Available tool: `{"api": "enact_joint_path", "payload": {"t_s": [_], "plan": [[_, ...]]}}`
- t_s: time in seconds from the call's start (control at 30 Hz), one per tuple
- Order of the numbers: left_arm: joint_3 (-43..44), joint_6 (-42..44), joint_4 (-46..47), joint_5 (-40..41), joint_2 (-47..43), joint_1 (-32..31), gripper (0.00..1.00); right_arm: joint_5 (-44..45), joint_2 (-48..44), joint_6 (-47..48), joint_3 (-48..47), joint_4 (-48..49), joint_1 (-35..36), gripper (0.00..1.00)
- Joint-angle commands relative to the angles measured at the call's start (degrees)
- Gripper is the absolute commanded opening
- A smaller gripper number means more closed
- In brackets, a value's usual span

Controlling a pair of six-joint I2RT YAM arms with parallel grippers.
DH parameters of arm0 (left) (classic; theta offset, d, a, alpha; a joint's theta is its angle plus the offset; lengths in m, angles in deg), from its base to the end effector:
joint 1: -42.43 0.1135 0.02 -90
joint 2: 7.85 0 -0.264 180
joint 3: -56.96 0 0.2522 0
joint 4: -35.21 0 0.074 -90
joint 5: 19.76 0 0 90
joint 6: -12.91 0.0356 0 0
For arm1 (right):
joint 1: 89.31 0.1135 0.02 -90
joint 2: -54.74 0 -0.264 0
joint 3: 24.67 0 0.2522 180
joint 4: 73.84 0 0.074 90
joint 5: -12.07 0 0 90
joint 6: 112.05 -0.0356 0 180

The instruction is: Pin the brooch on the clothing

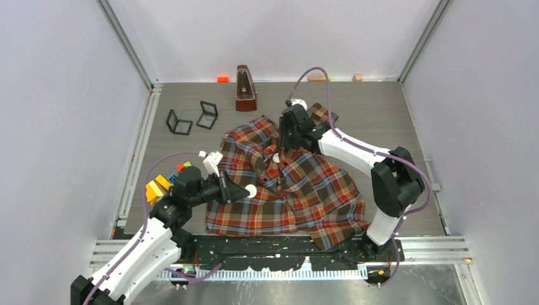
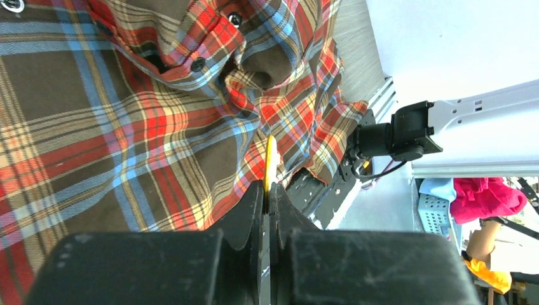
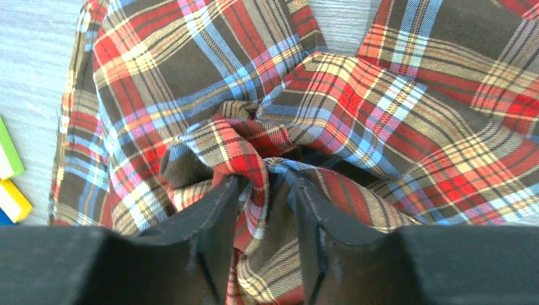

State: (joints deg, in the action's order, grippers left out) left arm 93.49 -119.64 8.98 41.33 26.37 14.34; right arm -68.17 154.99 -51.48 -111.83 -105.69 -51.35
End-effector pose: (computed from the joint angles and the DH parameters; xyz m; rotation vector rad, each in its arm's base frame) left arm 0.1241 -0.0857 0.2295 0.0868 2.1725 -1.2573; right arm 0.3111 0.2350 0.2391 -0.0926 2.3708 0.3772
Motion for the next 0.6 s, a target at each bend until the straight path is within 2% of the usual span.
{"api": "enact_joint_path", "payload": {"t_s": [0.0, 0.07, 0.3, 0.4, 0.57], "plan": [[-1.43, -5.35, 9.91, 7.35, 0.77, -5.17, 0.00, -0.38, -8.03, 3.49, -0.60, -4.02, 0.37, 0.55], [-0.85, -5.72, 12.03, 10.74, 3.35, -8.80, 0.00, 0.11, -12.39, 3.37, 1.68, -7.49, 0.37, 0.60], [4.23, -6.72, 24.51, 20.92, 18.04, -22.33, 0.00, 3.07, -26.51, -1.19, 12.27, -15.06, 0.37, 0.64], [7.24, -7.11, 28.63, 24.24, 24.90, -26.71, 0.00, 0.99, -30.45, -1.25, 17.57, -13.56, 0.37, 0.65], [10.38, -9.02, 34.32, 24.52, 32.74, -28.13, 0.00, -4.17, -31.73, -0.78, 23.54, -7.00, 0.30, 0.65]]}}
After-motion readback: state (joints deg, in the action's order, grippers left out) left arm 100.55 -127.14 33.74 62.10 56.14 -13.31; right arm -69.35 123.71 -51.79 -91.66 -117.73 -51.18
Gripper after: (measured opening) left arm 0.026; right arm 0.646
